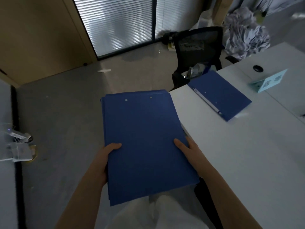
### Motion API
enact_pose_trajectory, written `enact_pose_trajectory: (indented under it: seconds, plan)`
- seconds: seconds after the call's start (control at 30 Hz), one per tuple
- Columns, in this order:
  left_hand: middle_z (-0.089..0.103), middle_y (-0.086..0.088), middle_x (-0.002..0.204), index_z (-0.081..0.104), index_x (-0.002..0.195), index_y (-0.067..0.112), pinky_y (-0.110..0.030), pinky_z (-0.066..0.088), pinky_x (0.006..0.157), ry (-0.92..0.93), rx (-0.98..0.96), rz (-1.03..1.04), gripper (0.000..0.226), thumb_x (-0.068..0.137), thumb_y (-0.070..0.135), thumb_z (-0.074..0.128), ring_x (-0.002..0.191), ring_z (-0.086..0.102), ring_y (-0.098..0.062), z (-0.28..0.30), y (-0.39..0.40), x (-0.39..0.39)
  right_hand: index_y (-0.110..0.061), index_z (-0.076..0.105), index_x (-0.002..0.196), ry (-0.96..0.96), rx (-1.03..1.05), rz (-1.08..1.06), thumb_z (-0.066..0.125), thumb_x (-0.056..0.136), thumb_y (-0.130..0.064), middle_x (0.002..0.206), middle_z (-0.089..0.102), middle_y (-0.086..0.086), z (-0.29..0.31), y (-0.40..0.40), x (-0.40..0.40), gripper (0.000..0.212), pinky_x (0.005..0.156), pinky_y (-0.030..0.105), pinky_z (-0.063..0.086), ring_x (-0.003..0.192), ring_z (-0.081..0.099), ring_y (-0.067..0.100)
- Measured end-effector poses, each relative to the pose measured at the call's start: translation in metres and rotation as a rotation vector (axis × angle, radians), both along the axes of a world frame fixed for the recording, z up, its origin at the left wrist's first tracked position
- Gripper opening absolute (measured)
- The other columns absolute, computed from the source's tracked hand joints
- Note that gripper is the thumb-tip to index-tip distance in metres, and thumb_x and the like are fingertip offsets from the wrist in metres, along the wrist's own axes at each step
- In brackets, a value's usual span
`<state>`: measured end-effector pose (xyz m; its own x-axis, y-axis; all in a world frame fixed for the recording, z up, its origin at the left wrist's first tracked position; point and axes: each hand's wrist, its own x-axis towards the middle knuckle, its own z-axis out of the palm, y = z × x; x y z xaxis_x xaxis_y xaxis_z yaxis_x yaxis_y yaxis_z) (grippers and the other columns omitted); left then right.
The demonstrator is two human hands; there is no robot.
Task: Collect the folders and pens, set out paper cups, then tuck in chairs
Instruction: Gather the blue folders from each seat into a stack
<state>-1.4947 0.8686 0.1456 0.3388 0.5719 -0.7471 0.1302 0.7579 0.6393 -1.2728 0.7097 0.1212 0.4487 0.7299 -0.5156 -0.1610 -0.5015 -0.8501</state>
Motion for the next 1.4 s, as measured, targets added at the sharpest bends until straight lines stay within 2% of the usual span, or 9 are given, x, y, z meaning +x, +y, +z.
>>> enact_pose_trajectory:
  seconds: [0.2,0.37,0.53,0.67,0.73,0.87,1.03,1.2,1.4]
  plan:
    - [0.077,-0.008,0.088,0.065,0.107,0.014,-0.046,0.056,0.068,-0.01,-0.016,-0.056,0.023,0.086,0.023,0.063,0.086,0.069,-0.035,-0.002,0.075,0.039,-0.035,0.052,0.125,0.054,-0.047,-0.048,0.06,0.076,-0.064,0.122,0.065,-0.008,-0.004,0.067,0.033,0.058,0.092,0.042,0.055,0.102,0.067,0.015]
    - [0.075,-0.012,0.1,0.064,0.113,0.014,-0.049,0.056,0.073,0.018,-0.024,-0.096,0.038,0.077,0.026,0.069,0.094,0.069,-0.038,-0.012,0.132,0.091,-0.019,0.055,0.128,0.051,-0.124,-0.102,0.051,0.091,-0.053,0.121,0.065,0.0,-0.014,0.118,0.083,0.05,0.092,0.041,0.054,0.102,0.067,0.018]
    - [0.073,-0.011,0.094,0.063,0.106,0.015,-0.045,0.053,0.068,0.029,-0.011,-0.168,0.022,0.086,0.024,0.062,0.087,0.067,-0.034,-0.012,0.187,0.156,-0.019,0.063,0.117,0.229,-0.214,-0.283,0.033,0.096,-0.057,0.117,0.065,0.009,-0.034,0.161,0.15,0.053,0.1,0.045,0.047,0.108,0.061,0.03]
    - [0.073,-0.01,0.092,0.063,0.104,0.014,-0.043,0.052,0.067,0.05,0.024,-0.23,0.018,0.088,0.021,0.06,0.086,0.066,-0.033,-0.009,0.238,0.212,-0.015,0.06,0.121,-0.331,-0.44,-0.278,0.044,0.095,-0.045,0.129,0.057,0.006,-0.065,0.186,0.217,0.042,0.093,0.036,0.045,0.111,0.056,0.026]
    - [0.07,-0.011,0.1,0.063,0.104,0.015,-0.044,0.051,0.068,0.062,0.023,-0.237,0.018,0.088,0.021,0.06,0.089,0.065,-0.034,-0.007,0.257,0.233,-0.016,0.05,0.133,-0.524,-0.544,-0.17,0.048,0.095,-0.039,0.143,0.044,0.006,-0.085,0.188,0.242,0.045,0.103,0.037,0.04,0.126,0.046,0.026]
    - [0.069,-0.008,0.099,0.062,0.101,0.016,-0.043,0.05,0.069,0.053,0.045,-0.259,0.013,0.09,0.018,0.057,0.088,0.064,-0.031,-0.009,0.292,0.274,-0.012,0.015,0.151,-0.553,-0.773,0.001,0.045,0.094,-0.037,0.159,0.013,0.007,-0.115,0.19,0.286,0.069,0.118,0.045,0.018,0.146,0.012,0.032]
    - [0.071,-0.007,0.094,0.063,0.098,0.016,-0.043,0.051,0.071,0.06,0.04,-0.304,0.011,0.089,0.017,0.057,0.085,0.066,-0.029,-0.012,0.339,0.316,-0.019,0.013,0.152,-0.511,-0.895,0.014,0.041,0.096,-0.031,0.161,-0.01,-0.002,-0.127,0.204,0.295,0.063,0.116,0.043,0.02,0.148,-0.008,0.03]
    - [0.077,-0.005,0.089,0.067,0.104,0.015,-0.041,0.053,0.073,0.046,0.026,-0.389,0.02,0.086,0.017,0.058,0.081,0.071,-0.026,-0.021,0.397,0.355,-0.021,0.038,0.142,-0.469,-0.87,-0.243,0.046,0.088,-0.018,0.161,-0.001,-0.008,-0.124,0.231,0.276,0.055,0.103,0.04,0.038,0.143,0.02,0.027]
    - [0.076,-0.006,0.088,0.068,0.102,0.015,-0.037,0.051,0.066,0.05,0.013,-0.584,0.02,0.085,0.017,0.057,0.076,0.071,-0.024,-0.018,0.474,0.404,-0.017,0.045,0.136,-0.385,-0.887,-0.59,0.048,0.086,-0.016,0.155,0.025,-0.004,-0.115,0.291,0.248,0.05,0.103,0.039,0.038,0.135,0.03,0.027]
